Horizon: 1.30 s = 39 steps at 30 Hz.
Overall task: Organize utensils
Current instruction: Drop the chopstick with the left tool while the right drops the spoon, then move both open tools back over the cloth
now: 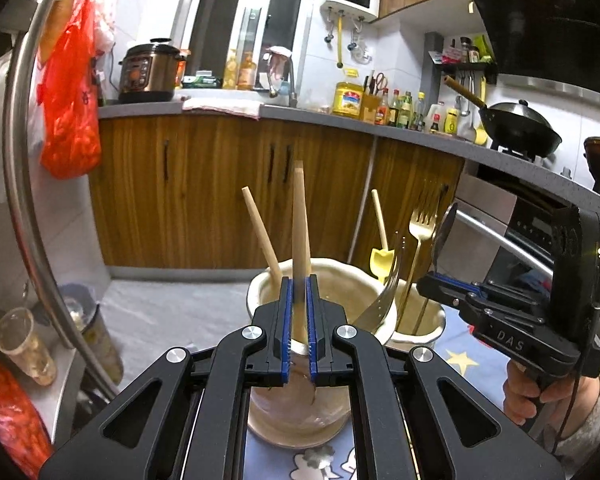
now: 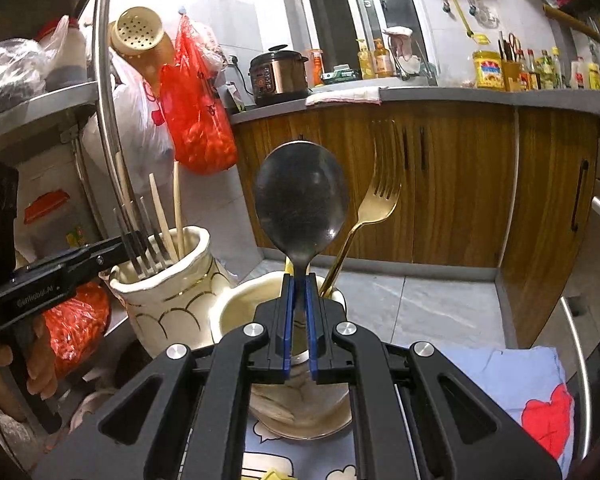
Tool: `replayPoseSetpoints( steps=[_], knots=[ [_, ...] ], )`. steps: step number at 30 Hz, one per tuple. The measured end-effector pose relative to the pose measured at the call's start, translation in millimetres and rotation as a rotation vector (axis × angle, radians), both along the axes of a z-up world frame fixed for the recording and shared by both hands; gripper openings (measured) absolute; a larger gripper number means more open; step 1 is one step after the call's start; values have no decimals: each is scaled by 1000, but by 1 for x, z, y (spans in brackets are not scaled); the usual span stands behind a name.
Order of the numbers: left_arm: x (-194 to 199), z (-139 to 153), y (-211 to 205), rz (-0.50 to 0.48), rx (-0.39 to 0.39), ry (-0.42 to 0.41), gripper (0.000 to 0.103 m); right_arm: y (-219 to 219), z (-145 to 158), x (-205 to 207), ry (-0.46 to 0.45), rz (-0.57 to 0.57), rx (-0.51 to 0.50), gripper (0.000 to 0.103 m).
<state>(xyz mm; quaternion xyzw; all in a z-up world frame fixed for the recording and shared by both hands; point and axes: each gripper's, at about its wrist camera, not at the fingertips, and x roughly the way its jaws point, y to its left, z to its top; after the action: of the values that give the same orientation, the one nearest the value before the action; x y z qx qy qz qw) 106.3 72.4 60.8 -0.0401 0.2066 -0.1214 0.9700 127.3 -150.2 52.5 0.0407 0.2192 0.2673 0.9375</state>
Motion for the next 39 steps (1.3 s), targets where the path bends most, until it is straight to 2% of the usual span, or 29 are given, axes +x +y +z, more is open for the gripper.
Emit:
replayPoseSetpoints(
  steps=[1, 3, 5, 8, 9, 10, 12, 13, 15, 16, 18, 20, 24, 28, 34, 39],
  knots=[
    [0, 0, 0, 3, 1, -1, 14, 0, 0, 1, 3, -9, 0, 8],
    [-1, 1, 0, 13, 8, -3, 16, -2, 0, 1, 4, -13, 8, 20],
    [-1, 2, 0, 16, 8, -5, 23, -3, 2, 0, -7, -20, 9, 26],
    [-4, 4, 0, 29, 20, -23, 41, -4, 2, -1, -17, -35, -3, 28],
    [-6, 5, -1, 36, 29, -26, 51, -4, 3, -1, -12, -39, -3, 31],
    [-6, 6, -2, 41, 36, -25, 54, -4, 4, 0, 4, -45, -3, 33],
    [-8, 11, -3, 49, 50, -15, 56, -7, 8, -2, 29, -51, 7, 44],
    [-11, 14, -3, 57, 56, -11, 61, -8, 10, -4, 35, -55, 11, 48],
    [-18, 21, -3, 73, 62, -6, 71, -11, 17, -13, 46, -61, 8, 64],
    [-22, 25, -3, 77, 63, -2, 72, -12, 22, -19, 46, -67, 1, 68],
    [-30, 30, -5, 84, 77, 17, 75, -13, 28, -30, 48, -76, -14, 81],
    [-40, 34, -8, 100, 98, 27, 80, -14, 33, -43, 59, -81, -37, 88],
    [-59, 39, -13, 112, 112, 51, 89, -15, 34, -65, 89, -110, -90, 97],
    [-79, 32, -14, 113, 86, 79, 93, -20, 17, -80, 146, -126, -95, 97],
    [-84, -12, -14, 116, 79, 142, 94, -23, -30, -80, 262, -128, -131, 97],
    [-71, -55, -11, 110, 79, 277, 94, -11, -58, -78, 298, -110, -257, 97]
  ],
)
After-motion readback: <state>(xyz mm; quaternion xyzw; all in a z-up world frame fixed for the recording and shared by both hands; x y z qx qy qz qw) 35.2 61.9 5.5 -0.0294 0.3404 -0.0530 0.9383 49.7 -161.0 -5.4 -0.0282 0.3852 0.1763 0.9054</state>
